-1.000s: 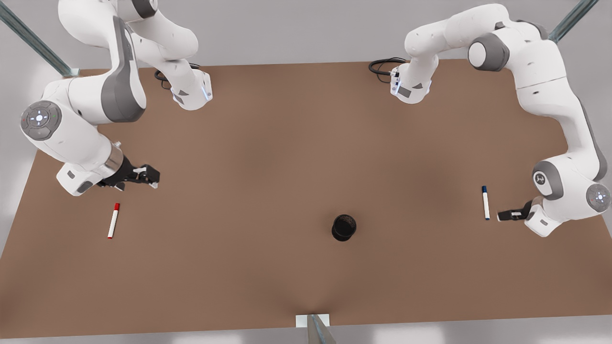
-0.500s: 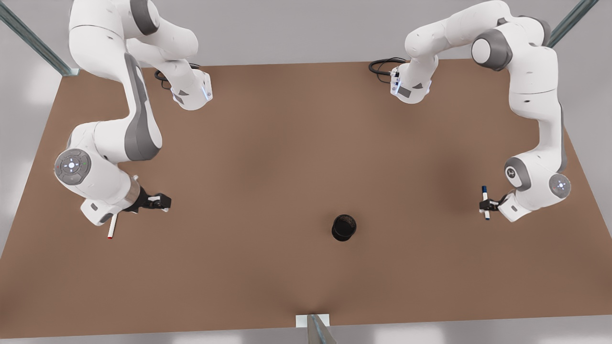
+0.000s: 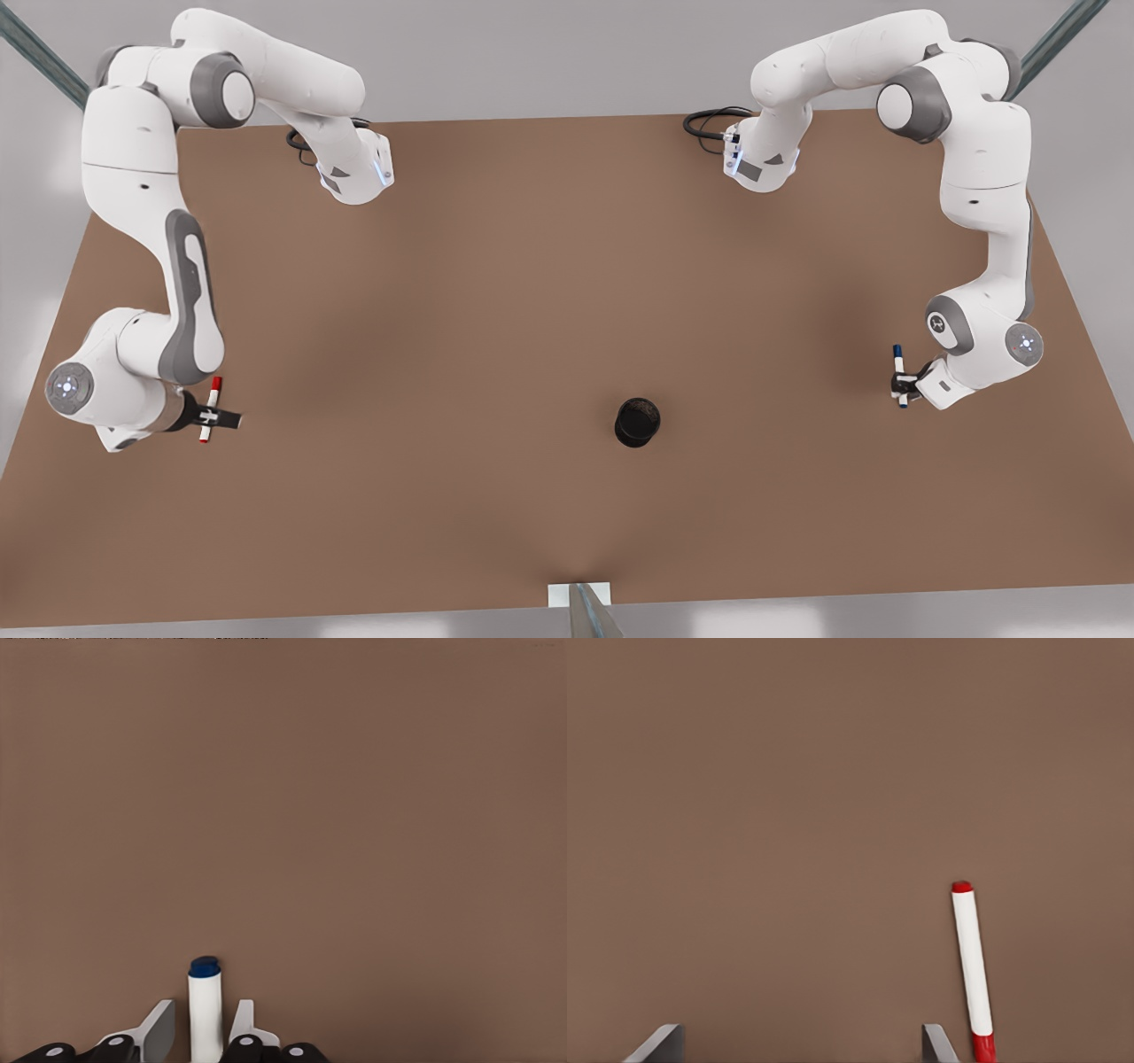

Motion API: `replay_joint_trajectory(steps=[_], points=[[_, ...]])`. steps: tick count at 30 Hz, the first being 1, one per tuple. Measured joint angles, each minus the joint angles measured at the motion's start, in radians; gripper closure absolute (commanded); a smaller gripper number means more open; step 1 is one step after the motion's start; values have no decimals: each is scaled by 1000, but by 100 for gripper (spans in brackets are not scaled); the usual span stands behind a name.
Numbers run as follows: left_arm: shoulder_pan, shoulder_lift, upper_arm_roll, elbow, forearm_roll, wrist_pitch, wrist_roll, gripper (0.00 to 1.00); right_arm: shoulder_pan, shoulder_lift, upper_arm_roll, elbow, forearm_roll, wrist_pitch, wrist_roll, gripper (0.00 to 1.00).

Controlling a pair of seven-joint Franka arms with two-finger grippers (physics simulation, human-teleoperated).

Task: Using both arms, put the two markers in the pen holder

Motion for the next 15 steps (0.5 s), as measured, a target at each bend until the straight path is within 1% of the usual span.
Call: replay_joint_trajectory(steps=[1,4,9,11,12,13,14,15], points=[[-1,0,0,0,0,2,2,54,-10,17,-1,2,0,19,-12,0],[-2,1,0,0,1,6,7,62,-48,71,-4,8,0,81,-52,0],[-4,5,0,1,1,9,12,65,-94,131,-4,9,3,159,-119,0],[-5,6,0,1,4,10,11,78,-112,153,-1,7,4,185,-149,0],[-6,7,0,2,6,12,9,79,-115,158,-1,3,5,194,-164,0],[-7,7,0,2,8,13,7,79,-116,161,0,1,4,202,-178,6],[-8,7,0,3,9,13,5,79,-117,164,0,-1,4,209,-193,20],[-12,3,0,5,10,12,1,79,-118,165,0,-1,4,215,-207,30]])
